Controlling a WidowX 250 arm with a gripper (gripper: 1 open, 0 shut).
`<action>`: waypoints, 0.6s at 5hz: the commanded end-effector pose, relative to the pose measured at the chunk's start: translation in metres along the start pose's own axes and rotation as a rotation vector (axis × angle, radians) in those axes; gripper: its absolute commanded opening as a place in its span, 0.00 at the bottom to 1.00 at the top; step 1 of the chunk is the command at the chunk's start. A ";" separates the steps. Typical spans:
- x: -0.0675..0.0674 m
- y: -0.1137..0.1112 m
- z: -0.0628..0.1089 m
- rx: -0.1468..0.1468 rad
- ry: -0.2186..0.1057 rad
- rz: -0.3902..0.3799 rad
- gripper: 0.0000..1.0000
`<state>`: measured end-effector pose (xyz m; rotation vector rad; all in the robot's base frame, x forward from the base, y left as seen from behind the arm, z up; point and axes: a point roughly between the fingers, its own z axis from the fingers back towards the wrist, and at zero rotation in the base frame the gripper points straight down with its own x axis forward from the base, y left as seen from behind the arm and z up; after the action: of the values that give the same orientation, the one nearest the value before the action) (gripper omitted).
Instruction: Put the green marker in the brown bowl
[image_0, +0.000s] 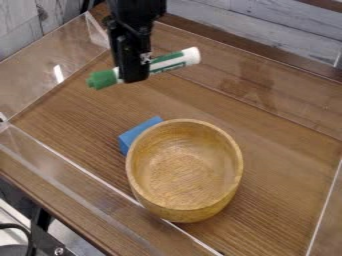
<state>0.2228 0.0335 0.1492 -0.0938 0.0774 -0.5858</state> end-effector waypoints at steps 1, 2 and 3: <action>0.000 -0.019 0.010 0.019 -0.038 0.012 0.00; 0.001 -0.035 0.008 0.015 -0.048 0.044 0.00; 0.001 -0.047 0.003 0.013 -0.062 0.084 0.00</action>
<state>0.1949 -0.0052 0.1486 -0.1055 0.0584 -0.4945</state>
